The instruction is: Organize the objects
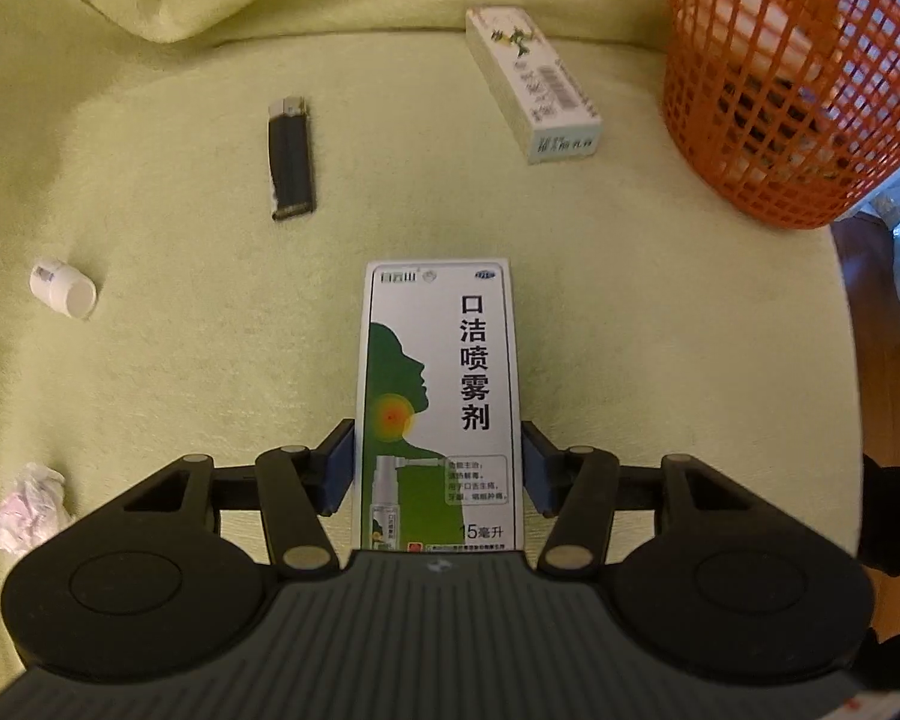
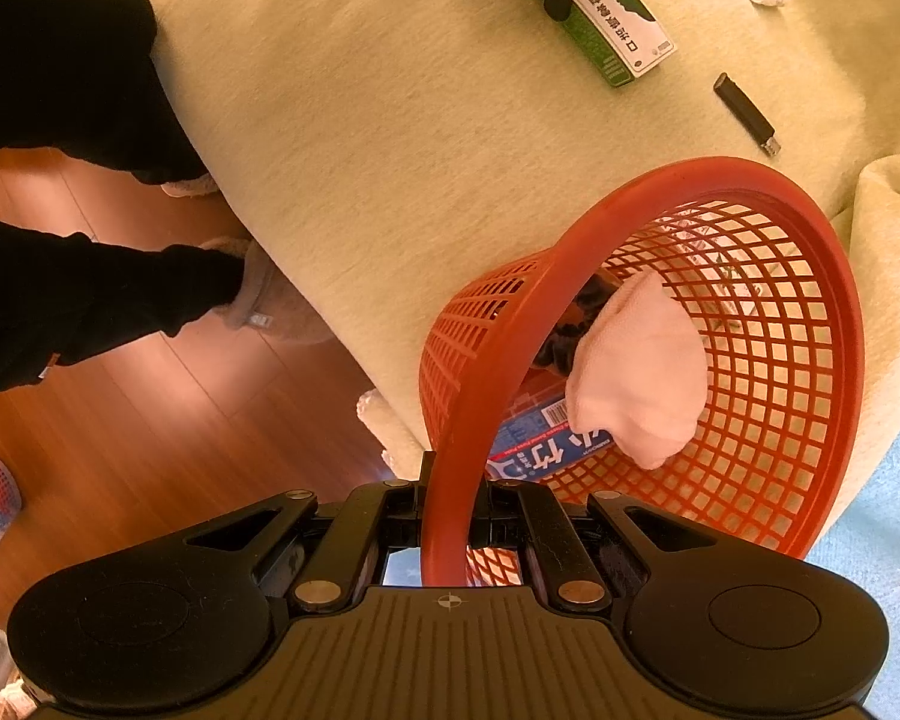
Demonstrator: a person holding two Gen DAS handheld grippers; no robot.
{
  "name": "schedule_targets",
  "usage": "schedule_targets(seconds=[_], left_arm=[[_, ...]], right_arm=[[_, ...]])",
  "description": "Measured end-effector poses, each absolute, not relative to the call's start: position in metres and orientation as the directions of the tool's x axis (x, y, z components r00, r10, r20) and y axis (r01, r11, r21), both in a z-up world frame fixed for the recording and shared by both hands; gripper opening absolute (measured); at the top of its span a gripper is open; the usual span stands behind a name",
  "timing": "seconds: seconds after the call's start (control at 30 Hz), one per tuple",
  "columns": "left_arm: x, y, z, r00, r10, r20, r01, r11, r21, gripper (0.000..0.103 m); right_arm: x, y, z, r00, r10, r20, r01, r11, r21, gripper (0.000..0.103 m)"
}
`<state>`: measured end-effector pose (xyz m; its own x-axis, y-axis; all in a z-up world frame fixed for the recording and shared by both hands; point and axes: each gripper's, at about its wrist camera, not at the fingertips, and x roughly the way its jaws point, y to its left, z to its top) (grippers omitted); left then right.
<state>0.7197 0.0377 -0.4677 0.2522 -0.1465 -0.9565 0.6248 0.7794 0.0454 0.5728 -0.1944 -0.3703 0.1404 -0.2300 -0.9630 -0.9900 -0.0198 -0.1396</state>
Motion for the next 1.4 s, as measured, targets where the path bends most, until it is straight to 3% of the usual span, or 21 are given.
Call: schedule_targets(seconds=[0.4, 1.0, 1.03, 1.1, 1.23, 1.4], left_arm=[[0.724, 0.022, -0.374, 0.288, -0.192, -0.938, 0.652, 0.756, 0.046, 0.051], [0.754, -0.04, -0.275, 0.335, -0.426, -0.841, 0.745, 0.666, -0.04, 0.051], [0.758, -0.042, -0.271, 0.335, -0.438, -0.834, 0.746, 0.664, -0.049, 0.033], [0.764, -0.047, -0.265, 0.338, -0.447, -0.828, 0.744, 0.666, -0.055, 0.011], [0.772, -0.053, -0.259, 0.348, -0.448, -0.824, 0.752, 0.658, -0.04, 0.017], [0.781, -0.03, -0.274, 0.382, -0.391, -0.837, 0.692, 0.721, -0.022, 0.016]], right_arm=[[0.572, -0.191, -0.366, 0.132, -0.229, -0.964, -0.991, -0.034, -0.128, 0.002], [0.572, -0.192, -0.364, 0.136, -0.246, -0.96, -0.99, -0.059, -0.125, 0.002], [0.57, -0.192, -0.364, 0.14, -0.246, -0.959, -0.99, -0.063, -0.128, 0.002], [0.569, -0.191, -0.365, 0.14, -0.246, -0.959, -0.99, -0.063, -0.128, 0.002], [0.57, -0.19, -0.366, 0.137, -0.239, -0.961, -0.99, -0.054, -0.127, 0.002], [0.569, -0.192, -0.366, 0.139, -0.23, -0.963, -0.99, -0.052, -0.131, 0.002]])
